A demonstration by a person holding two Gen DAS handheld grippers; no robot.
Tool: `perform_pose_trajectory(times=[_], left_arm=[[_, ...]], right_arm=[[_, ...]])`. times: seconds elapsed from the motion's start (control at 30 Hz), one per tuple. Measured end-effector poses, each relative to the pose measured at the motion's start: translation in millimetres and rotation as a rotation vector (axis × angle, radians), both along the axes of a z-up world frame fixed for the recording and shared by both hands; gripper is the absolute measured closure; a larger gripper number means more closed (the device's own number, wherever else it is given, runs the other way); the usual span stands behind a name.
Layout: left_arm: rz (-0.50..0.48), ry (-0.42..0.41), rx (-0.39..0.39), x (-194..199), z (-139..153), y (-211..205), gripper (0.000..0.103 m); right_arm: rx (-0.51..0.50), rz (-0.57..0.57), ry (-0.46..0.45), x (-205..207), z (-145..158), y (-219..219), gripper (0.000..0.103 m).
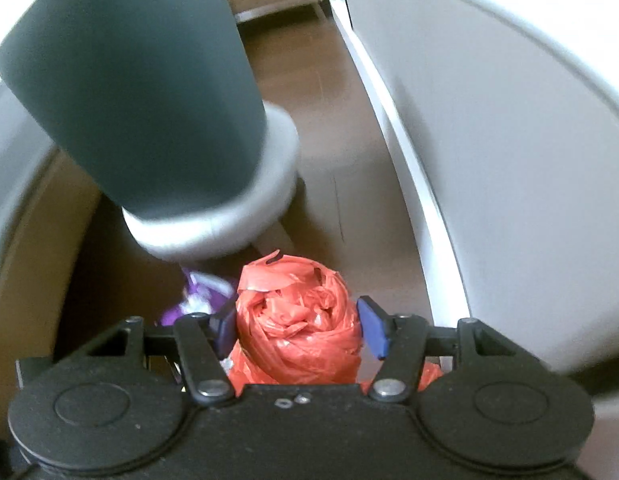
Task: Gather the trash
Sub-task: 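Carry carton and red bag into the wastebasket and open both tools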
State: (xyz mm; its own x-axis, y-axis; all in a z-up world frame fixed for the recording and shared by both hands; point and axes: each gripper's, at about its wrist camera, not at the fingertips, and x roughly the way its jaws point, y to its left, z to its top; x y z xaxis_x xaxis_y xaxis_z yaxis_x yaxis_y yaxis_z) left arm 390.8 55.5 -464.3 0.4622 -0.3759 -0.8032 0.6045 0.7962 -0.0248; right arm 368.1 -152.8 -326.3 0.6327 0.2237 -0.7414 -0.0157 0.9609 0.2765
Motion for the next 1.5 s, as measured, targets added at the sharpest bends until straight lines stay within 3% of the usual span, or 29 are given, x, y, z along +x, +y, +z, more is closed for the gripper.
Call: perform_pose_trajectory(times=[0.23, 0.47, 0.63, 0.8, 0.97, 1.17, 1.3, 1.5], left_arm=[[0.06, -0.064, -0.137, 16, 74, 6, 0.05], [0.093, -0.11, -0.29, 26, 167, 6, 0.05], [0.125, -0.2, -0.394, 41, 243, 22, 0.05], [0.232, -0.277, -0.483, 69, 316, 50, 0.05], [0.36, -0.341, -0.51, 114, 365, 68, 0.05], [0.468, -0.35, -0.442, 167, 373, 77, 0.05], [0.508, -0.3, -0.39, 189, 360, 83, 0.05], [0.489, -0.248, -0.26, 211, 330, 73, 0.05]], right_arm=[[0.032, 0.006, -0.127, 20, 57, 2, 0.043], [0.062, -0.008, -0.295, 38, 130, -2, 0.044], [0.061, -0.015, -0.448, 58, 189, -1, 0.044], [0.04, -0.012, -0.553, 81, 239, 8, 0.044], [0.092, -0.006, -0.626, 100, 254, 24, 0.044], [0.096, 0.0, -0.63, 135, 253, 57, 0.044], [0.096, -0.006, -0.591, 157, 241, 73, 0.044], [0.065, -0.023, -0.476, 179, 222, 86, 0.043]])
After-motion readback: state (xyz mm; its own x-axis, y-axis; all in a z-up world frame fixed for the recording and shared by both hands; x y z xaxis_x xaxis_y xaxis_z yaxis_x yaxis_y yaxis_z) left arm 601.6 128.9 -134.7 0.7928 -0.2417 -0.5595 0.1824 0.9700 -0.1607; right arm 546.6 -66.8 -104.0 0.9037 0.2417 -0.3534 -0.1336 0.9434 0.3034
